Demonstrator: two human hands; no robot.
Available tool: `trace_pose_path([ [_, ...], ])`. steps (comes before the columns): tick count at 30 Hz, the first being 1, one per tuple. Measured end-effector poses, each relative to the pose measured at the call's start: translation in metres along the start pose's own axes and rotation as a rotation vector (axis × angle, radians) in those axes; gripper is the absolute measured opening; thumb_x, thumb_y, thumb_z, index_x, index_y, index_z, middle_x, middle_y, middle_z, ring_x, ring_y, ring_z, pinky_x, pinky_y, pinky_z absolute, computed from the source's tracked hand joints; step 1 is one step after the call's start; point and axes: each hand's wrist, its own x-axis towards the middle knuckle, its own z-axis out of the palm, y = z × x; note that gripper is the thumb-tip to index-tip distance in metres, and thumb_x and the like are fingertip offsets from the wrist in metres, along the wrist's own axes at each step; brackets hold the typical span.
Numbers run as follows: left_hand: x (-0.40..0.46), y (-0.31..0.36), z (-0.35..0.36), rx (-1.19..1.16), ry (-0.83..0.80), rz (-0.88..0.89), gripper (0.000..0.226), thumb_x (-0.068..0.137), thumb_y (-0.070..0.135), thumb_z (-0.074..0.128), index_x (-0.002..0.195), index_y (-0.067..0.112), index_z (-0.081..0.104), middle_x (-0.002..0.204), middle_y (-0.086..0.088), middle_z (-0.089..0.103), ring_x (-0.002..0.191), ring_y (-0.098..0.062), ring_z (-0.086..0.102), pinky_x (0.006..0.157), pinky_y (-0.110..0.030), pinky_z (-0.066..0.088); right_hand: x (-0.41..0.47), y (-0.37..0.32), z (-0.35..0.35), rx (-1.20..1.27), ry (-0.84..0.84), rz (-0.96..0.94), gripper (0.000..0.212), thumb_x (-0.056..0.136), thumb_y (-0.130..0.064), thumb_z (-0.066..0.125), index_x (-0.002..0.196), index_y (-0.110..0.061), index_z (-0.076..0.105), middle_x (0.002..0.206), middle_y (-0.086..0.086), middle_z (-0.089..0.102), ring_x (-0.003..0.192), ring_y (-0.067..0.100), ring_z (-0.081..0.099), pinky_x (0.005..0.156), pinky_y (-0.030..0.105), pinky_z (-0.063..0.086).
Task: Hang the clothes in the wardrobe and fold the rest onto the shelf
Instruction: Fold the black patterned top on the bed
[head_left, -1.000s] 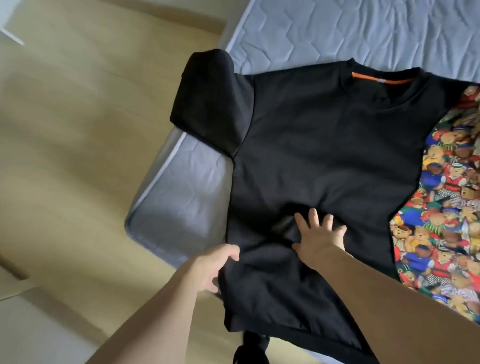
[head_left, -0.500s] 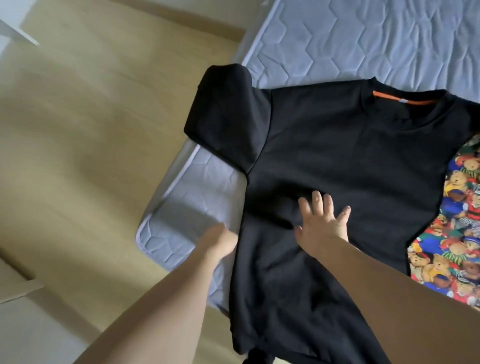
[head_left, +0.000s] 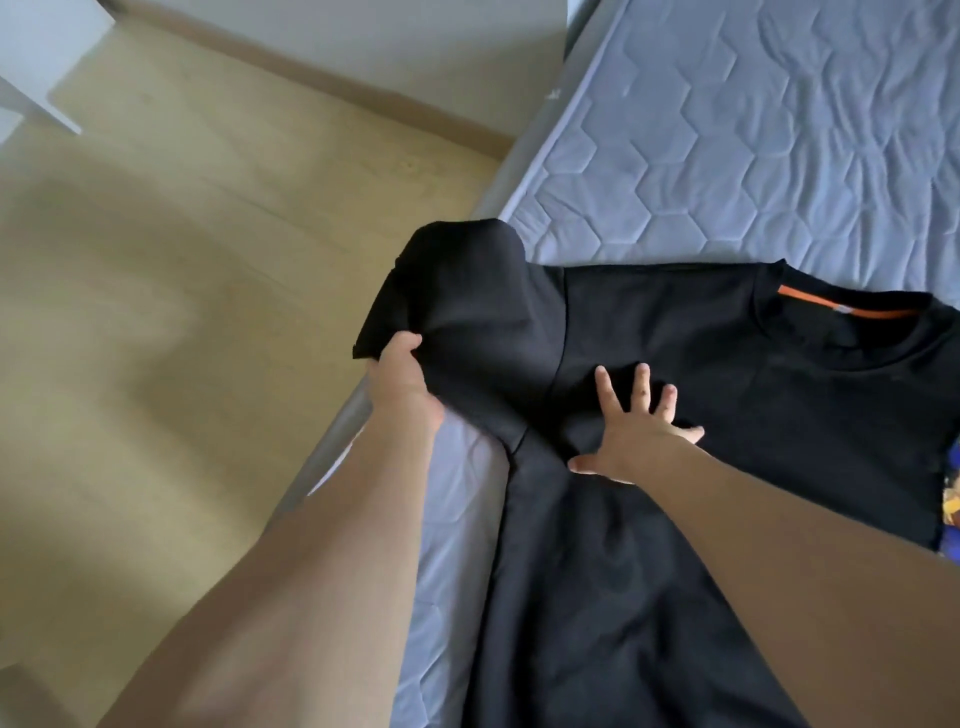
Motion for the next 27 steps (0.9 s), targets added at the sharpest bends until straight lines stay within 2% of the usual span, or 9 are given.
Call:
trace_pose_path([
  [5, -0.01, 0.013, -0.052, -0.253, 0.085, -0.098, 0.01, 0.088, 0.016, 0.05, 0.078, 0.013, 0.054, 0.067, 0.001, 0.056, 0.06, -0.013, 0.053, 0.063, -0.02, 0.051, 0.011, 0.001, -0.005, -0.018, -0.088, 0.018, 0.127, 0.065, -0.067, 0.071, 0.14, -0.045, -0.029, 0.151, 0.004, -0.037, 0.143, 0.039, -0.015, 0.105, 0.068, 0.022],
  [9, -0.012, 0.058, -0.032, -0.029, 0.019, -0.077, 0.016, 0.095, 0.016, 0.049, 0.094, 0.005, 0.061, 0.099, -0.009, 0.067, 0.088, -0.024, 0.065, 0.078, -0.029, 0.055, 0.015, -0.005, -0.01, 0.031, -0.152, 0.003, 0.127, 0.063, -0.071, 0.069, 0.142, -0.043, -0.026, 0.15, 0.008, -0.037, 0.141, 0.044, -0.019, 0.113, 0.061, 0.011],
  [11, -0.025, 0.071, -0.003, 0.192, 0.127, 0.16, 0.009, 0.093, 0.005, 0.047, 0.098, 0.007, 0.054, 0.093, -0.006, 0.058, 0.089, -0.024, 0.06, 0.071, -0.021, 0.049, 0.017, 0.006, -0.021, 0.37, -0.281, -0.04, 0.11, 0.07, -0.066, 0.068, 0.146, -0.047, -0.009, 0.153, -0.001, -0.033, 0.143, 0.035, -0.019, 0.116, 0.054, 0.004],
  [14, -0.067, 0.069, 0.034, 0.226, 0.195, 0.854, 0.019, 0.089, 0.0, 0.054, 0.106, 0.006, 0.049, 0.088, 0.004, 0.057, 0.081, -0.014, 0.06, 0.066, -0.006, 0.041, 0.008, 0.038, -0.047, 1.097, -0.49, -0.068, 0.067, 0.074, -0.051, 0.07, 0.136, -0.042, 0.046, 0.159, -0.012, 0.012, 0.139, 0.019, 0.03, 0.107, 0.044, 0.037],
  [16, -0.093, 0.04, 0.05, 0.429, 0.039, 1.192, 0.024, 0.088, 0.0, 0.053, 0.111, 0.006, 0.051, 0.095, -0.001, 0.062, 0.088, -0.012, 0.059, 0.072, -0.011, 0.041, 0.001, 0.064, -0.06, 1.338, -0.404, -0.04, 0.043, 0.087, -0.05, 0.053, 0.125, -0.031, 0.056, 0.145, -0.006, 0.043, 0.125, 0.016, 0.045, 0.1, 0.038, 0.04],
  [19, -0.123, -0.037, 0.062, 0.939, -0.35, 1.525, 0.036, 0.082, -0.001, 0.055, 0.115, 0.013, 0.051, 0.095, -0.007, 0.065, 0.087, -0.025, 0.059, 0.08, -0.03, 0.043, -0.006, 0.12, -0.072, 1.699, -0.172, 0.039, 0.05, 0.095, -0.056, 0.032, 0.128, -0.024, 0.052, 0.136, 0.006, 0.053, 0.118, 0.026, 0.051, 0.106, 0.049, 0.029],
  [23, -0.124, -0.127, 0.039, 1.97, -1.094, 1.427, 0.085, 0.078, -0.002, 0.054, 0.148, 0.025, 0.015, 0.12, 0.0, 0.06, 0.114, -0.02, 0.053, 0.115, -0.036, 0.024, -0.028, 0.185, -0.072, 2.143, -0.005, 0.073, 0.071, 0.088, -0.071, 0.027, 0.124, -0.018, 0.056, 0.114, 0.013, 0.066, 0.101, 0.031, 0.058, 0.093, 0.049, 0.042],
  [25, -0.124, -0.139, 0.033, 2.067, -1.114, 1.293, 0.088, 0.079, -0.002, 0.051, 0.149, 0.028, 0.007, 0.127, 0.002, 0.052, 0.12, -0.019, 0.046, 0.118, -0.041, 0.019, -0.036, 0.206, -0.066, 2.212, -0.039, 0.031, 0.076, 0.082, -0.078, 0.027, 0.122, -0.023, 0.062, 0.109, 0.01, 0.07, 0.105, 0.03, 0.059, 0.084, 0.045, 0.045],
  [27, -0.124, -0.139, 0.04, 1.95, -0.893, 1.259, 0.076, 0.081, 0.0, 0.05, 0.146, 0.024, 0.02, 0.134, 0.001, 0.047, 0.125, -0.021, 0.043, 0.115, -0.04, 0.023, -0.04, 0.224, -0.056, 2.202, -0.065, 0.035, 0.083, 0.076, -0.085, 0.025, 0.122, -0.028, 0.064, 0.115, 0.009, 0.069, 0.109, 0.033, 0.06, 0.087, 0.048, 0.045],
])
